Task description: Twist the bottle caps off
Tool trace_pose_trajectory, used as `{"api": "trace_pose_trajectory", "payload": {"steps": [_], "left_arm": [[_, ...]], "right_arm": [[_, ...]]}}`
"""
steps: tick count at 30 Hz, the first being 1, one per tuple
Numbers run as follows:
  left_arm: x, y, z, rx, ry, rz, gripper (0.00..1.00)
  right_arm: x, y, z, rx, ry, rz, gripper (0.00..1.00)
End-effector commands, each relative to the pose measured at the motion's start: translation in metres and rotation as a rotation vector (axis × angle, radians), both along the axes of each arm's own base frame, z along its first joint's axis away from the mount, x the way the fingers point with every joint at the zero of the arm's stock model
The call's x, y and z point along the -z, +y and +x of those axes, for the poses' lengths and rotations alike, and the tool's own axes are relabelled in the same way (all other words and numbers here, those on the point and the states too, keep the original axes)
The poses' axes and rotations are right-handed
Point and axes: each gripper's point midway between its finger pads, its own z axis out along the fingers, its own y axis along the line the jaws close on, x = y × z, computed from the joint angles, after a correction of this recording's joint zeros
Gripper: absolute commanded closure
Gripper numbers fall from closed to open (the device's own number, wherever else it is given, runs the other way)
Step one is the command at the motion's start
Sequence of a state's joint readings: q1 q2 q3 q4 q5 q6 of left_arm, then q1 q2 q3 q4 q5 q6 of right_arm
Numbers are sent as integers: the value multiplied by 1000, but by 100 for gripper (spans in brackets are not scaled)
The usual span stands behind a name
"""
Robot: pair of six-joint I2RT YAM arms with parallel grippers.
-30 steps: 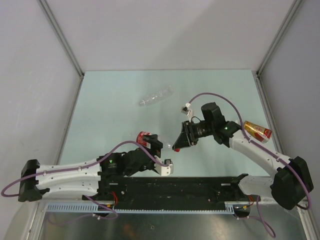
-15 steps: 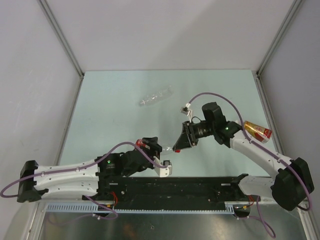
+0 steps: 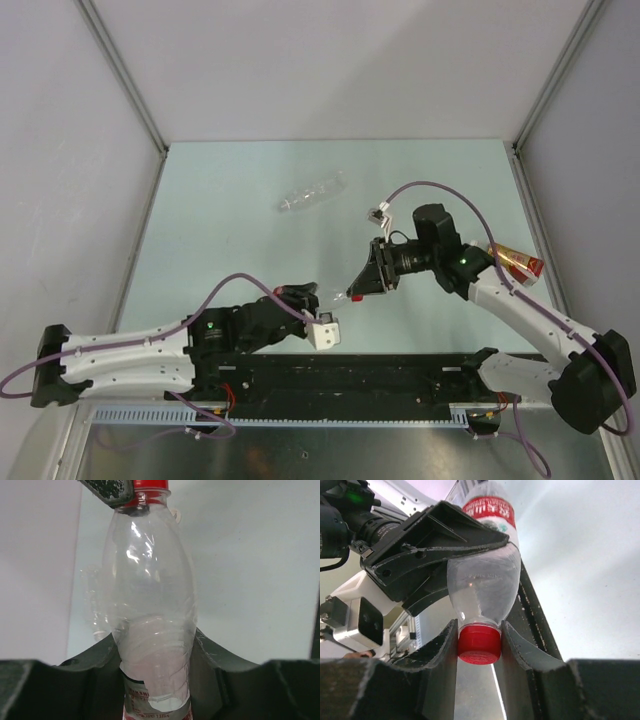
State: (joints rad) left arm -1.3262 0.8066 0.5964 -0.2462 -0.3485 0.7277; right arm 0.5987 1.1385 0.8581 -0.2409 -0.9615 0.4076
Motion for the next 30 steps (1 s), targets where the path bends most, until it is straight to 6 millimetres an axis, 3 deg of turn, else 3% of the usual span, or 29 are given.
{"api": "trace_pose_trajectory", "payload": {"steps": [1,3,9,13,20,25,30], "left_arm": [[9,-9,-11,-58,206,-95,75],[6,-17,-15,-64,265,-134,78],[-5,-46,-27,-96,485,-264,83],[-9,-60,-28,-130,573,-327,89],[-33,-77,-25,-133,686,-635,97],[-59,-69,-24,-83,790,-905,98],[-69,-58,-22,-71,827,-1012,100]], "right_arm": [[-69,1,8,10,-253,180,95],[-82,-2,13,48,-285,208,85],[-118,-14,31,178,-382,289,40],[-130,-24,43,287,-417,297,22],[-134,-34,48,361,-444,282,12],[-122,-37,48,365,-422,237,8],[-116,-32,40,306,-375,242,7]]}}
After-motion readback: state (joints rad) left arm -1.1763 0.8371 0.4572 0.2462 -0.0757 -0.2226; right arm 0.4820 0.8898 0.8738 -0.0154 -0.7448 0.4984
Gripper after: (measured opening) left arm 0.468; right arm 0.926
